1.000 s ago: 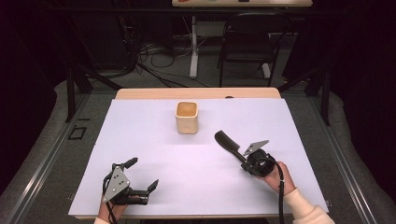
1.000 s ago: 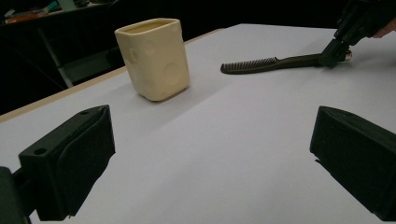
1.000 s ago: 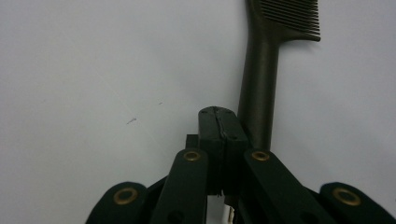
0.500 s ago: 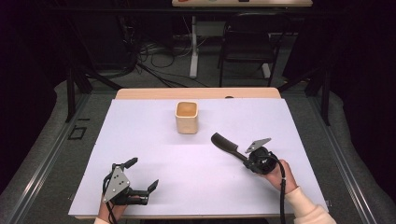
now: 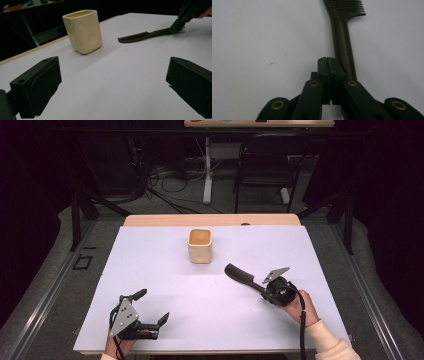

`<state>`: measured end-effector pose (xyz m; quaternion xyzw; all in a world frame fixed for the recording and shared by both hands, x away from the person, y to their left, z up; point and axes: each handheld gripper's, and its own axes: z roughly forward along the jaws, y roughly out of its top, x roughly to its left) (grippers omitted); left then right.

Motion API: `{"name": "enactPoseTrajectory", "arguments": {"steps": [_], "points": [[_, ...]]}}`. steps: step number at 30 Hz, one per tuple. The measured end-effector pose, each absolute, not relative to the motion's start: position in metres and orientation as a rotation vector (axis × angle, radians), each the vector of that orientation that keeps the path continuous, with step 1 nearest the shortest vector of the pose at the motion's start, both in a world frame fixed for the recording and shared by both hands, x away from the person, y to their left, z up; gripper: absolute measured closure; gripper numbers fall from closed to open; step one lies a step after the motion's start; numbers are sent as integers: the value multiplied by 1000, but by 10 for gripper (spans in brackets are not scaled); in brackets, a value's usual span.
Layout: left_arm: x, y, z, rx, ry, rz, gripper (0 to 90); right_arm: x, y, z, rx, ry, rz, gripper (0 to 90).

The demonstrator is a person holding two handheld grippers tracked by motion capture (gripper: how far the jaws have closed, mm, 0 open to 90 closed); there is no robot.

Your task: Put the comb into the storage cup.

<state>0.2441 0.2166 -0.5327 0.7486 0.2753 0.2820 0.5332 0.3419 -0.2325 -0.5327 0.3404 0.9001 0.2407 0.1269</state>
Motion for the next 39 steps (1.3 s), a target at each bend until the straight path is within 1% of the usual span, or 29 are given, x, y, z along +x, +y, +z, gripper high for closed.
{"name": "enactPoseTrajectory", "arguments": {"steps": [6,7,8,9,10,11,13,15,17,19,21,23,25,26,39], "points": [[245,216,-533,1786,656,670,1,335,-228,-523,955,2666,727,758],[245,216,-533,1786,657,673,1,334,-228,-521,945,2672,722,723],[244,216,-533,1786,657,673,1,334,-228,-520,955,2668,725,661],[244,217,-533,1785,658,674,1,334,-229,-519,955,2674,724,644],[244,217,-533,1782,659,675,1,333,-229,-518,955,2674,723,591],[244,218,-532,1780,659,675,1,334,-229,-517,958,2666,721,512],[244,218,-532,1778,660,674,1,334,-230,-515,971,2663,713,428],[244,217,-532,1781,658,673,1,334,-230,-514,984,2656,721,319],[244,217,-532,1787,658,672,1,334,-230,-514,983,2657,720,254],[244,217,-533,1785,661,672,1,334,-230,-514,990,2656,705,160],[244,218,-533,1781,665,673,1,335,-229,-513,978,2663,697,113],[244,218,-533,1778,665,671,1,336,-228,-511,981,2665,686,44],[245,217,-533,1782,664,670,1,336,-226,-511,984,2671,690,5],[244,217,-533,1781,665,670,1,337,-226,-512,982,2670,694,0],[244,217,-533,1780,664,667,1,348,-229,-517,1007,2709,659,0]]}}
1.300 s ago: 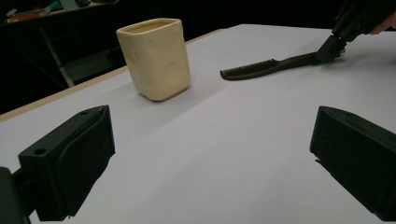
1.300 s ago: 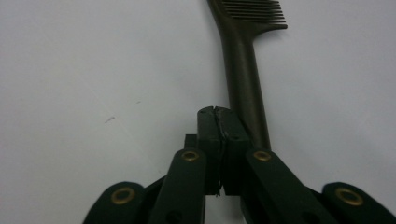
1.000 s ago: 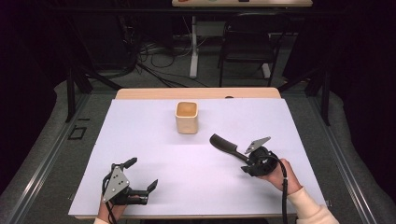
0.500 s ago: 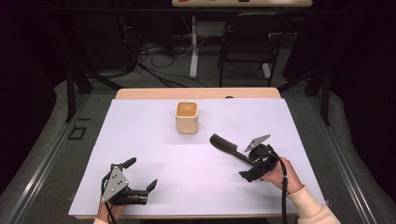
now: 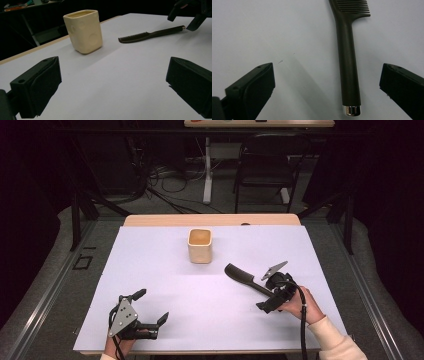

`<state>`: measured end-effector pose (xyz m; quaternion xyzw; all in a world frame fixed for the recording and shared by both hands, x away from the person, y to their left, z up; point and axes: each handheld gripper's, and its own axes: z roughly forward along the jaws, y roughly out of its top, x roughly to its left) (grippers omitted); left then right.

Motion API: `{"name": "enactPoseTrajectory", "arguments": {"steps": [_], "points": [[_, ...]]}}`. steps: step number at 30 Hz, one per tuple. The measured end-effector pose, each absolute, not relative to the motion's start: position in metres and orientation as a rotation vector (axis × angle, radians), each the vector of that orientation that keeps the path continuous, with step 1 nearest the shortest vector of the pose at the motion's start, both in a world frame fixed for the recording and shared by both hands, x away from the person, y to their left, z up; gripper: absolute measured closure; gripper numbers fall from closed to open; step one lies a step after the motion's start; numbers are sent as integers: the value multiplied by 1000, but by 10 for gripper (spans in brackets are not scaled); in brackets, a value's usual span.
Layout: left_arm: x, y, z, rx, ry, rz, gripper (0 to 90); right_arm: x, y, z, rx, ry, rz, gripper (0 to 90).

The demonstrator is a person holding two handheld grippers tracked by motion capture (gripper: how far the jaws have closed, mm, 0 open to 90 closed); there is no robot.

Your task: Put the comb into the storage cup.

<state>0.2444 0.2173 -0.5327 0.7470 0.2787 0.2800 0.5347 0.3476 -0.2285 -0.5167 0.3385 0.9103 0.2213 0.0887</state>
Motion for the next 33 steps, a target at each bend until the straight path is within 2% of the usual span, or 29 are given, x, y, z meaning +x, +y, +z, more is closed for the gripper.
{"name": "enactPoseTrajectory", "arguments": {"steps": [12,20,25,28,33], "points": [[245,217,-533,1784,664,662,1,366,-217,-512,991,2722,613,11],[246,217,-533,1783,662,659,1,378,-207,-506,972,2757,541,224],[246,217,-533,1784,659,655,1,386,-201,-504,949,2775,481,418],[246,217,-533,1785,660,655,1,390,-197,-503,936,2786,445,492],[246,216,-533,1790,659,653,1,396,-189,-503,920,2821,384,563]]}}
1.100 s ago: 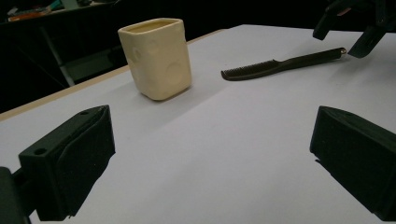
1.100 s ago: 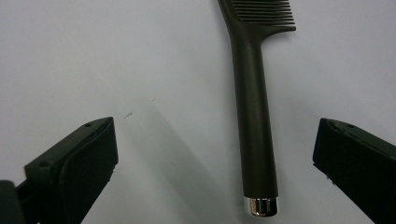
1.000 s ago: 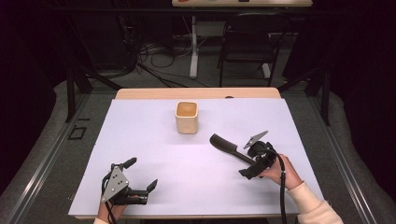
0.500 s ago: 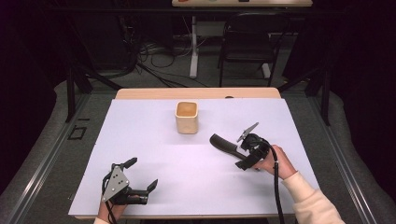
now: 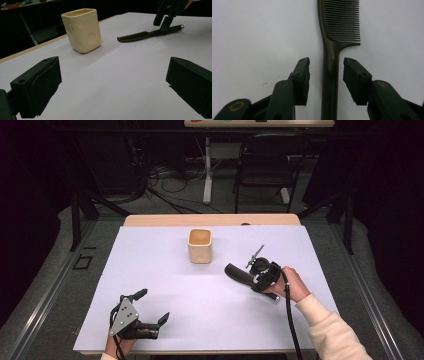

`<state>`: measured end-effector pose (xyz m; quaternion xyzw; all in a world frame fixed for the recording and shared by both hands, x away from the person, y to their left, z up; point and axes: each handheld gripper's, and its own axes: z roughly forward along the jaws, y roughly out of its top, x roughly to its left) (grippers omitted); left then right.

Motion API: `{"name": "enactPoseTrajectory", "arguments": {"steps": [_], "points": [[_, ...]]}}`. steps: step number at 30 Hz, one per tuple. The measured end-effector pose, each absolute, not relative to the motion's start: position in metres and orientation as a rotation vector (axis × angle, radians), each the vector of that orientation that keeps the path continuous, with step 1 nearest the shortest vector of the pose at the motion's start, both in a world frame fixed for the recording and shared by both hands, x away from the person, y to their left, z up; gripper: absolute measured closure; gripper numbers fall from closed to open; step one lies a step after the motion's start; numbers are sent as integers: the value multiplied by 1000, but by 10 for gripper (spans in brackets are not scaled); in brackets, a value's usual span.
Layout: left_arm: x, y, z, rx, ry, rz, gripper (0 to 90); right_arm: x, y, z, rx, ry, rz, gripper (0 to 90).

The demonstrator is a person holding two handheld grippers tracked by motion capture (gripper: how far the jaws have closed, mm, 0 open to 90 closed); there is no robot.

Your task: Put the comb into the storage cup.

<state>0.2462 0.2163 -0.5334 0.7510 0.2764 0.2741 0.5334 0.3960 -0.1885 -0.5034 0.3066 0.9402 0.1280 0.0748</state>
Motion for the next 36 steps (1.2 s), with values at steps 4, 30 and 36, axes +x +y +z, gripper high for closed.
{"name": "enactPoseTrajectory", "arguments": {"steps": [4,30,36], "points": [[246,216,-533,1789,659,652,1,401,-183,-507,899,2847,323,606],[247,216,-534,1789,661,650,1,415,-176,-525,956,2843,212,692],[247,216,-534,1789,662,649,1,415,-178,-526,989,2841,254,713]]}}
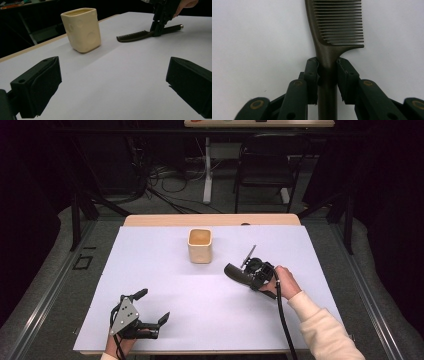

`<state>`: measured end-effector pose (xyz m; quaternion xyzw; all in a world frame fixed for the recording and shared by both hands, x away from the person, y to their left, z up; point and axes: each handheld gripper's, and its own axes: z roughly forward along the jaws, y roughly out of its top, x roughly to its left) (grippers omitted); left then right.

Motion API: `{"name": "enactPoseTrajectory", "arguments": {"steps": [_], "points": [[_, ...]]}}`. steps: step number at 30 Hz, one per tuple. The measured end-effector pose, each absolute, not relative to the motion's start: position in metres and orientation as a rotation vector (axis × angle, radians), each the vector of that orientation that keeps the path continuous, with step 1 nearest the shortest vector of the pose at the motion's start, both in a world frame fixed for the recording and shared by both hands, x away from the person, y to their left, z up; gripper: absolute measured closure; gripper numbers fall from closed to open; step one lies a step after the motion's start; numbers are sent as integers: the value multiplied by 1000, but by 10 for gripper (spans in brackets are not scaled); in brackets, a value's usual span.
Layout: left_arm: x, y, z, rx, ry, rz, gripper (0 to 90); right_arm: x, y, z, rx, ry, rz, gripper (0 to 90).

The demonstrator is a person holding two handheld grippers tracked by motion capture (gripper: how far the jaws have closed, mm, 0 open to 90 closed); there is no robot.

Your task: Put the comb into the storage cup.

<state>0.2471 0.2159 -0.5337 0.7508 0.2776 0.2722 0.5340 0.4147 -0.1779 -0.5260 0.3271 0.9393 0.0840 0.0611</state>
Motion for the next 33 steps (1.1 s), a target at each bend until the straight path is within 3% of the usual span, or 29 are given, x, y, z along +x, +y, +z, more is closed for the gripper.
{"name": "enactPoseTrajectory", "arguments": {"steps": [33], "points": [[248,215,-534,1796,659,653,2,398,-209,-503,1084,2731,599,717]]}}
